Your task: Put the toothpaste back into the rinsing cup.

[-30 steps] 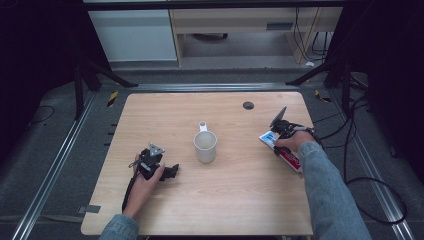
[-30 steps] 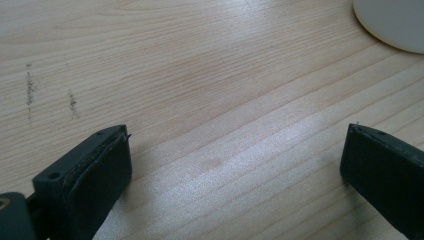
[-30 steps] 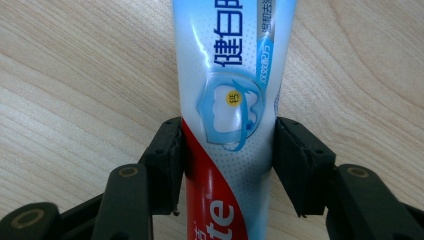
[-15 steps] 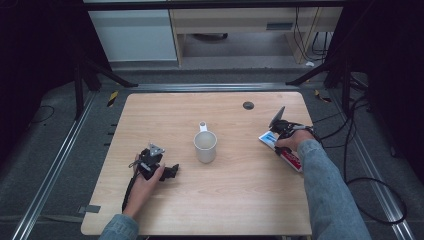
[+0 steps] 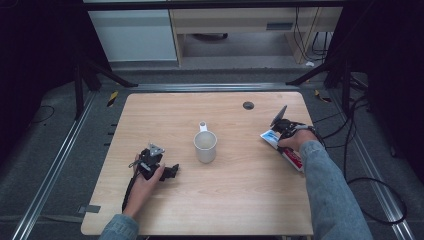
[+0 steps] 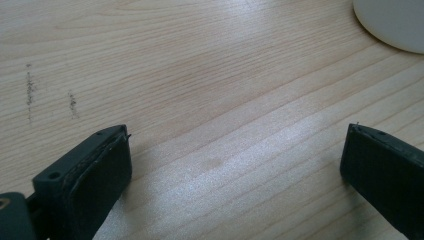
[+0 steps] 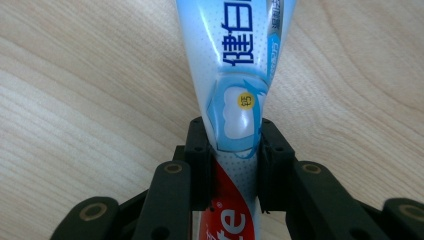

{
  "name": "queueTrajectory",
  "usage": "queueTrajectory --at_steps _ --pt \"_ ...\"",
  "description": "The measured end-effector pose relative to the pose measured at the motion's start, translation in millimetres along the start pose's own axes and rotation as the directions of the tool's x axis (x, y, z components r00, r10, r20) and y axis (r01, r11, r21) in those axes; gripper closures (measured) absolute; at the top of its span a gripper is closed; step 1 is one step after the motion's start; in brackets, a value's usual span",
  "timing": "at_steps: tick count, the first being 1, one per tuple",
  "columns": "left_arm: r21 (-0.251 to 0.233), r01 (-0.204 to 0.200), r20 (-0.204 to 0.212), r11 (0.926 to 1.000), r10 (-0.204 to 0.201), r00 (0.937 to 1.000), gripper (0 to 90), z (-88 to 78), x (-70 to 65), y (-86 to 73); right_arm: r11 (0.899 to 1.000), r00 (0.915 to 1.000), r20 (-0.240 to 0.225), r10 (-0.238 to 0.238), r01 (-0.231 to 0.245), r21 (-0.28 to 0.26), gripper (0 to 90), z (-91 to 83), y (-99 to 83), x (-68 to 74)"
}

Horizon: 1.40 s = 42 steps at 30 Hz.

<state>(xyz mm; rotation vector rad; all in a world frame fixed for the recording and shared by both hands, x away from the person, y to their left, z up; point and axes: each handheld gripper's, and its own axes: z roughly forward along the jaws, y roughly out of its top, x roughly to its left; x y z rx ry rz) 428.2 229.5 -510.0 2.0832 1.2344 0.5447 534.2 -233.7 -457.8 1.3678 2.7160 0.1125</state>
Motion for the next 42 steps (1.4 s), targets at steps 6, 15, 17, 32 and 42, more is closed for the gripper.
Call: queueTrajectory --at_steps 6,15,17,32,42 --pt "0.0 0.001 0.0 1.0 -0.001 1.0 0.0 0.0 -0.1 0.0 0.999 0.9989 -0.001 0.047 -0.047 0.002 72.5 -2.7 -3.7 0.3" --pt "-0.001 0.001 -0.001 1.0 -0.001 1.0 0.0 0.0 -0.1 0.0 0.999 0.9997 -0.014 0.019 -0.02 -0.042 72.7 -18.6 -7.8 9.9" --pt "-0.001 0.001 -0.001 1.0 -0.001 1.0 0.0 0.0 -0.1 0.0 0.998 0.9999 -0.009 0.012 -0.012 -0.059 72.7 -23.3 -7.9 14.7" --pt "0.001 -0.001 -0.001 1.0 0.001 1.0 0.0 -0.1 0.0 0.0 0.984 0.9976 -0.037 -0.058 0.051 -0.17 72.7 -49.2 -7.5 58.5" --pt "-0.002 0.003 -0.001 1.0 -0.003 1.0 0.0 0.1 -0.2 0.0 0.975 0.9929 -0.066 -0.099 0.084 -0.206 72.6 -56.3 -1.6 89.3"
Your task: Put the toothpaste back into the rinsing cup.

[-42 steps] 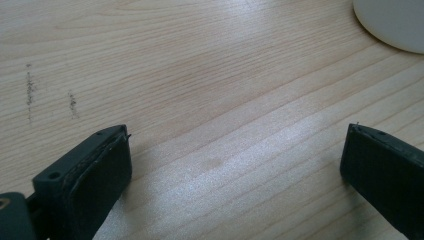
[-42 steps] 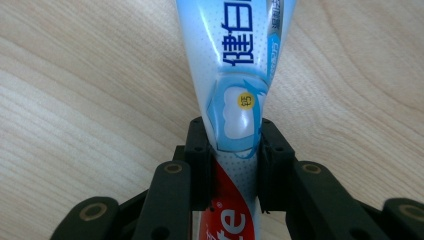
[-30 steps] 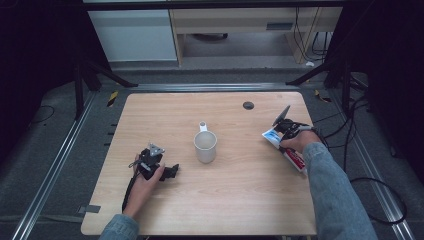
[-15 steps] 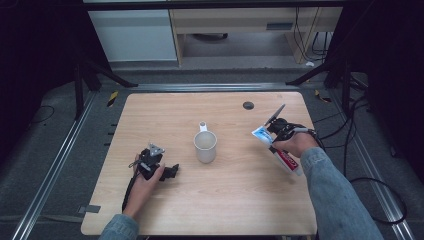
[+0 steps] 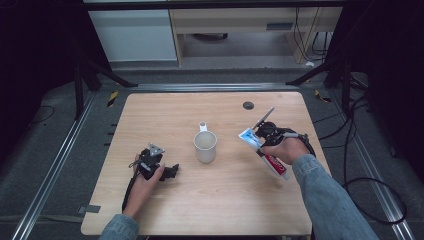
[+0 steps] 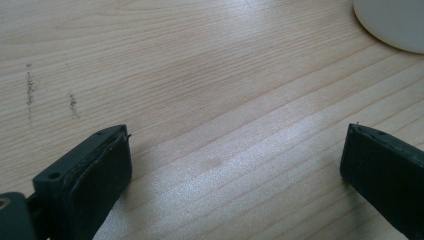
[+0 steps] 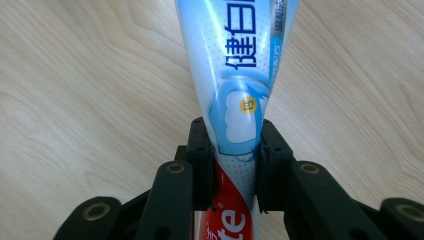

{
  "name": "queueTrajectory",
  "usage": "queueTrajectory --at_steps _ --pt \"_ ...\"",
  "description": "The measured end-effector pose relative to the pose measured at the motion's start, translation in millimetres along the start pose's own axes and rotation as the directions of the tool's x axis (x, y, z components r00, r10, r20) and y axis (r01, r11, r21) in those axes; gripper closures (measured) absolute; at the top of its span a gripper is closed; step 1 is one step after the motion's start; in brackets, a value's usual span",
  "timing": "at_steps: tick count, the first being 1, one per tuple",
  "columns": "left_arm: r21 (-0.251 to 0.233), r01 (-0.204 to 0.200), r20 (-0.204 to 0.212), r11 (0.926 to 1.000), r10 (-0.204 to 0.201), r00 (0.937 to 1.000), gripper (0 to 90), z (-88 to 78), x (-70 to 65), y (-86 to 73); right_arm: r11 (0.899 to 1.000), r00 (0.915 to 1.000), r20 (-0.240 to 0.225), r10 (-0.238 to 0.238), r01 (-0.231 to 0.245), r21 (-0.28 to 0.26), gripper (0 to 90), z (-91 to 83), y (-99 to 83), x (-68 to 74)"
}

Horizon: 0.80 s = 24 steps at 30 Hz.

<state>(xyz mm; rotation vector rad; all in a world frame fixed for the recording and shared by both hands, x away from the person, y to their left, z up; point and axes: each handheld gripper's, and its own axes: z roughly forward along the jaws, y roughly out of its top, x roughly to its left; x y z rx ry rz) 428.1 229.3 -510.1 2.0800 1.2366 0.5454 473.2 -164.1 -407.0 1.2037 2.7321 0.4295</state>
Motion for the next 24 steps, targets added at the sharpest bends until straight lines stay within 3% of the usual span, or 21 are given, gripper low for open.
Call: queueTrajectory --at_steps 6,14,21,24 --pt "0.001 -0.001 0.0 1.0 0.001 1.0 0.0 0.0 0.1 0.0 0.999 0.9995 -0.001 -0.031 0.031 -0.033 72.6 -5.6 4.1 15.3" --pt "0.002 -0.002 0.002 1.0 0.002 1.0 0.0 0.3 0.0 0.4 0.998 0.998 -0.032 -0.055 0.053 -0.039 72.6 -2.7 7.4 37.1" --pt "0.0 -0.001 0.002 1.0 0.001 1.0 0.0 0.6 -0.2 0.6 0.996 0.9962 -0.039 -0.078 0.076 -0.051 72.6 -1.3 10.9 49.1" --pt "0.0 -0.001 0.002 1.0 0.001 1.0 0.0 0.6 -0.2 0.6 0.994 0.9958 -0.045 -0.08 0.076 -0.08 72.6 -4.0 10.9 53.3"
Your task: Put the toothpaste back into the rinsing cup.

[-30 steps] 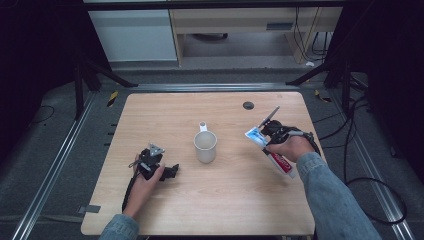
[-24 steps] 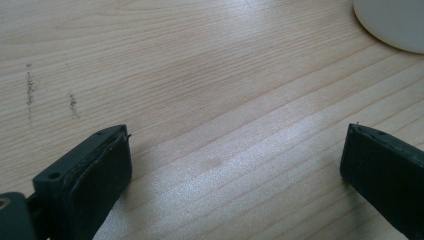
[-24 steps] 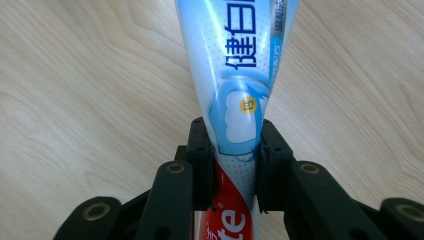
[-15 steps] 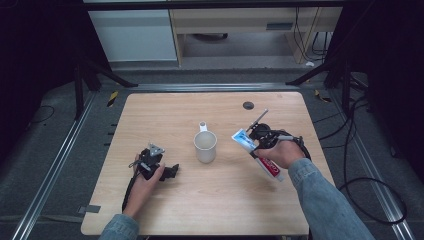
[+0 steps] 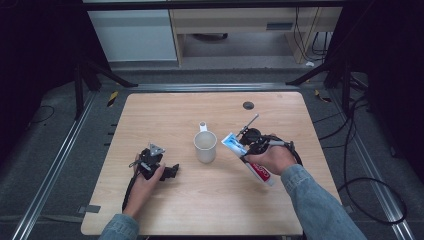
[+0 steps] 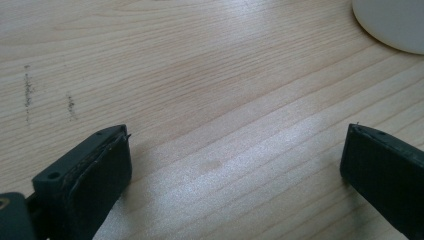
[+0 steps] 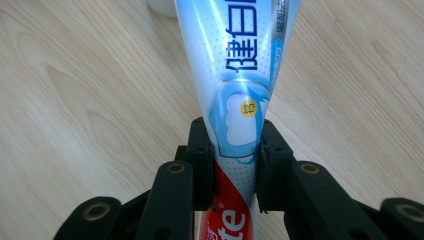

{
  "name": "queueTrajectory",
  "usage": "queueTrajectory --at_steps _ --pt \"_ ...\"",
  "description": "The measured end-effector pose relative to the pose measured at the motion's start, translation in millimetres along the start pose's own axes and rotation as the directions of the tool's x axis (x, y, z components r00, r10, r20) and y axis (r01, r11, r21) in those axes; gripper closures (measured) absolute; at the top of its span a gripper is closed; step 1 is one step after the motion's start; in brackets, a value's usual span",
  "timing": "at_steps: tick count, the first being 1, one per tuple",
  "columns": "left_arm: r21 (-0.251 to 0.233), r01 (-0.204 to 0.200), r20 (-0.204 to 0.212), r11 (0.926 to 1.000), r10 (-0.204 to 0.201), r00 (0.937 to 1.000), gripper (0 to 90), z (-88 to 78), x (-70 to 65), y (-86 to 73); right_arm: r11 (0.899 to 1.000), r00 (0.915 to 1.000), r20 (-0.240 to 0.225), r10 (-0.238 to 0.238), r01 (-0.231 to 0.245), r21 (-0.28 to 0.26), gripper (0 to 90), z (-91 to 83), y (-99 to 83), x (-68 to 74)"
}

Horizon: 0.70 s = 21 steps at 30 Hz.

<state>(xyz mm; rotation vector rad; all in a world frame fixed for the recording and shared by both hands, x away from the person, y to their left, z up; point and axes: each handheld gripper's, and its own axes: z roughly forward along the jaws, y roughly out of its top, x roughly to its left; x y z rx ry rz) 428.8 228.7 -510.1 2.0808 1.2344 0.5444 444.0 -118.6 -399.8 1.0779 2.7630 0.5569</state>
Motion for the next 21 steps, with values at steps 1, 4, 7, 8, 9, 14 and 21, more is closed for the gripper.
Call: queueTrajectory --at_steps 1,4,7,8,9,14,21 --pt "0.0 0.0 0.0 1.0 0.0 1.0 0.0 0.0 0.0 0.0 1.0 1.0 -0.006 0.005 -0.005 -0.013 72.6 -1.4 0.2 1.7" --pt "0.002 -0.002 0.0 1.0 0.002 1.0 0.0 -0.1 0.1 0.1 0.998 0.9997 -0.02 0.013 -0.014 -0.058 72.6 -4.4 1.6 8.2" --pt "-0.001 -0.001 0.001 1.0 0.001 1.0 0.0 0.1 0.0 0.0 0.994 0.9995 -0.026 0.018 -0.021 -0.103 72.6 -5.3 4.3 17.4" --pt "0.0 -0.002 0.001 1.0 0.002 1.0 0.0 0.1 0.1 0.0 0.993 0.9994 -0.025 0.022 -0.025 -0.114 72.6 -5.1 4.6 19.1" --pt "0.001 -0.003 0.001 1.0 0.003 1.0 0.0 0.0 0.1 0.0 0.992 0.9993 -0.027 0.026 -0.029 -0.124 72.6 -4.8 5.1 22.1" --pt "0.002 -0.003 0.0 1.0 0.003 1.0 0.0 -0.1 0.1 0.1 0.98 0.9989 -0.014 0.046 -0.048 -0.192 72.6 -6.8 6.1 31.7" --pt "0.0 -0.003 0.0 1.0 0.003 1.0 0.0 0.1 0.0 0.1 0.957 0.9979 0.002 0.064 -0.061 -0.282 72.4 -14.5 7.0 49.9"
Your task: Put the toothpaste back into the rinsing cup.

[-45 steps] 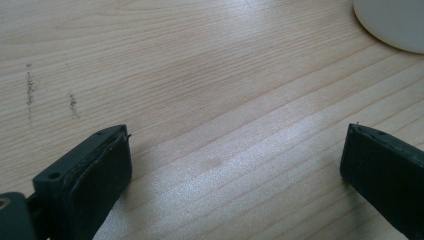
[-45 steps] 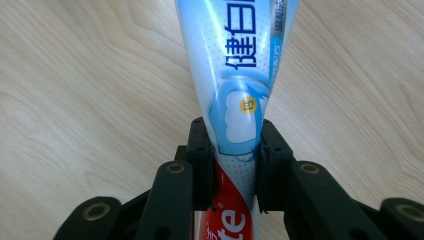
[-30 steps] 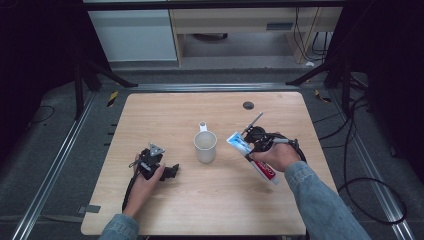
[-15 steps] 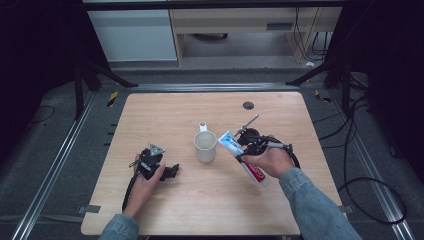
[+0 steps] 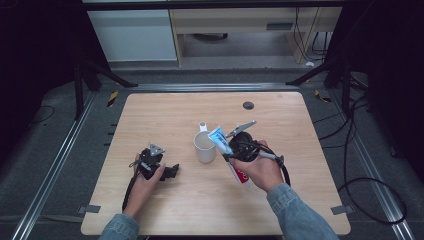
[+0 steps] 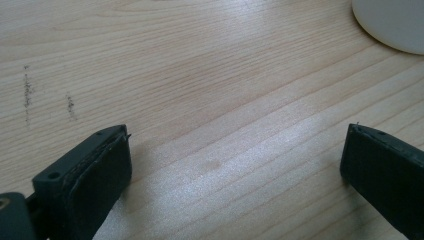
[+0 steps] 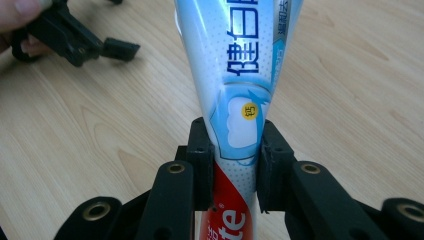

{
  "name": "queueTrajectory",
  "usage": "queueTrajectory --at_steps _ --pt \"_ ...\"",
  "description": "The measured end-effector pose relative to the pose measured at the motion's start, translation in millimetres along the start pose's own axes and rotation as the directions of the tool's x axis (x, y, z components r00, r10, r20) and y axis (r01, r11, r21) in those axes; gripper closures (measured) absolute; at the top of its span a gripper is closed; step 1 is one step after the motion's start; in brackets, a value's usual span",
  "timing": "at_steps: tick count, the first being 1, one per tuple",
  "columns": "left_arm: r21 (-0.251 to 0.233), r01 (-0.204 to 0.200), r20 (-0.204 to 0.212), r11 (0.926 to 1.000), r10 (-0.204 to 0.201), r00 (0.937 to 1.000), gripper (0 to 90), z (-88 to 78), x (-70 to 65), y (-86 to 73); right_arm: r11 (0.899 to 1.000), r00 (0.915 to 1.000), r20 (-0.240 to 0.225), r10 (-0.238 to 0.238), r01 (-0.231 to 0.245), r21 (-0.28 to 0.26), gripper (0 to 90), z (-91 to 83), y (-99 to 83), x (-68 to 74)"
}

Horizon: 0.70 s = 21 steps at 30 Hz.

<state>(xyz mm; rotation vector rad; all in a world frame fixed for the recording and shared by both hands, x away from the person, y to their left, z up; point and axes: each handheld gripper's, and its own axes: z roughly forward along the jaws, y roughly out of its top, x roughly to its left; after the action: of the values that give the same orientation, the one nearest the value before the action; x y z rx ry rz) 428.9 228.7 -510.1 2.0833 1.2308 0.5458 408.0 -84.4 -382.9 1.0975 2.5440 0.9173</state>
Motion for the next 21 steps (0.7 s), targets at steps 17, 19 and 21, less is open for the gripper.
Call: queueTrajectory --at_steps 17,19,21 --pt "-0.001 0.0 -0.001 1.0 0.0 1.0 0.0 0.0 -0.3 0.0 0.986 0.9989 0.038 0.03 -0.023 -0.166 72.5 0.5 11.5 30.3" --pt "0.0 0.0 -0.001 1.0 0.0 1.0 0.0 -0.1 -0.2 0.0 0.984 0.9983 0.049 0.032 -0.023 -0.179 72.5 -0.3 13.1 31.8" --pt "-0.001 0.0 -0.001 1.0 0.0 1.0 0.0 0.0 -0.3 0.0 0.98 0.9979 0.055 0.034 -0.023 -0.196 72.5 -1.8 15.1 33.7"
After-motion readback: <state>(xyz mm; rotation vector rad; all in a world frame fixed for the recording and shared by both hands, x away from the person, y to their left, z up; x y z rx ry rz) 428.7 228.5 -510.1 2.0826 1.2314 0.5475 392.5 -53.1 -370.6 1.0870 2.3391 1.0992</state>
